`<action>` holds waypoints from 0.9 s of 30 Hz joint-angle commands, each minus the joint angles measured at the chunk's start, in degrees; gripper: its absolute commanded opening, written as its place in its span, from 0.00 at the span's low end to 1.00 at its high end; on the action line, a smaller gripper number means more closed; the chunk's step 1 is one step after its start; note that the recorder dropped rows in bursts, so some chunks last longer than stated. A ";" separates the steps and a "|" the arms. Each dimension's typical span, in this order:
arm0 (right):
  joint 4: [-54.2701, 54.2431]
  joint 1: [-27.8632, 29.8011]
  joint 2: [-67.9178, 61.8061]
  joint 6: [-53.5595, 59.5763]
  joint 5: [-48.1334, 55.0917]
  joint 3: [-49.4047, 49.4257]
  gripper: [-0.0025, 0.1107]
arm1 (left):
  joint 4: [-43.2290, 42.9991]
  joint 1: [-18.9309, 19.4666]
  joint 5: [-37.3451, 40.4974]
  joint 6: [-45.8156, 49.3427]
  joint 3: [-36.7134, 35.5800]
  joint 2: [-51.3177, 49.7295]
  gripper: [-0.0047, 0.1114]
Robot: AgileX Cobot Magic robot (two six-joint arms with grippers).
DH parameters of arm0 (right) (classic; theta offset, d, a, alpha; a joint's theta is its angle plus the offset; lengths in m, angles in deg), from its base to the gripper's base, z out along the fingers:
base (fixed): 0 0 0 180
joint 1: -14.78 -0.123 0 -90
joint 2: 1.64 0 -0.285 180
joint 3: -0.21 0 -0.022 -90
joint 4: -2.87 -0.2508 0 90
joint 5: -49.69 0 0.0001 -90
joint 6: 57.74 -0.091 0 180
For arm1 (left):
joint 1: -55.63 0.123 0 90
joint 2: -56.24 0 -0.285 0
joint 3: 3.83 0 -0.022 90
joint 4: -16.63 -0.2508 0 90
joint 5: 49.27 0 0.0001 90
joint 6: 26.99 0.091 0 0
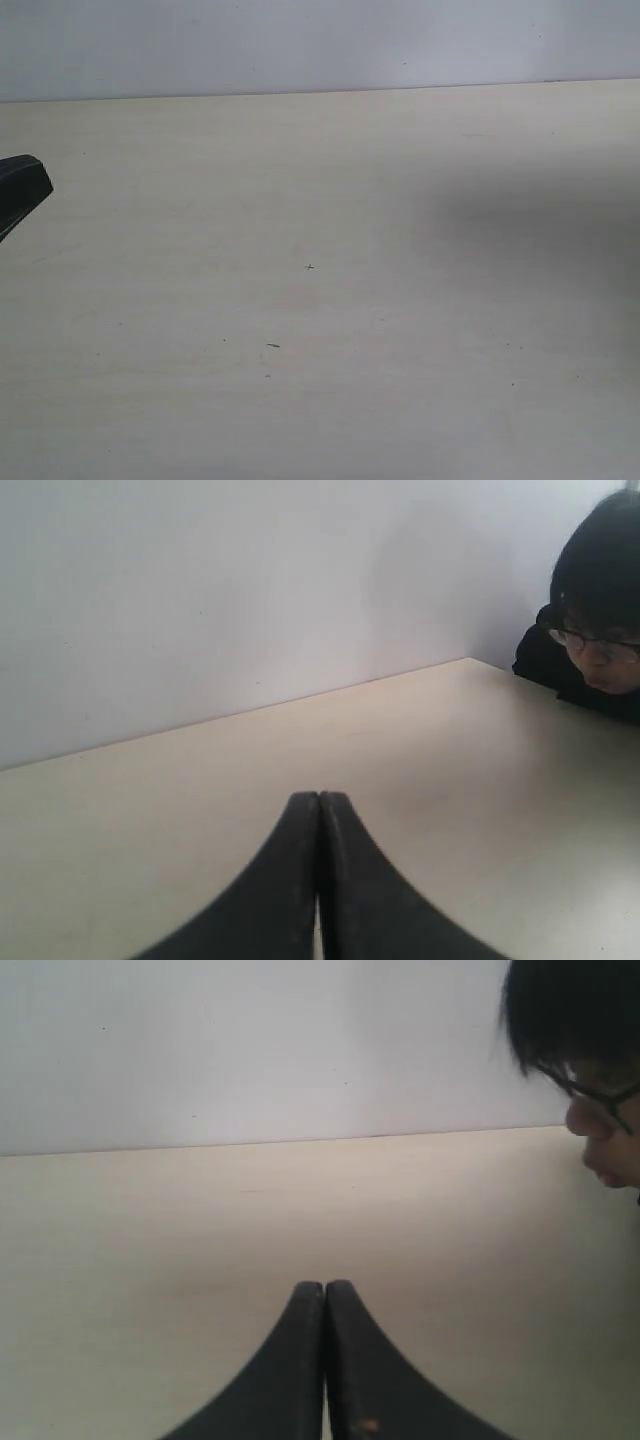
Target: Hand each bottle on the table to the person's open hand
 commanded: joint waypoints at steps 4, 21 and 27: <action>-0.02 0.39 0.37 -0.21 -0.20 0.26 0.02 | 0.22 0.07 -0.29 -0.28 -0.19 0.29 0.04; -0.02 0.39 0.37 -0.21 -0.43 0.26 0.02 | -0.26 3.29 0.59 3.80 -0.19 2.54 0.04; -0.02 0.39 0.37 -0.21 -0.43 0.26 0.02 | -0.26 13.06 5.02 0.50 -1.86 16.11 0.04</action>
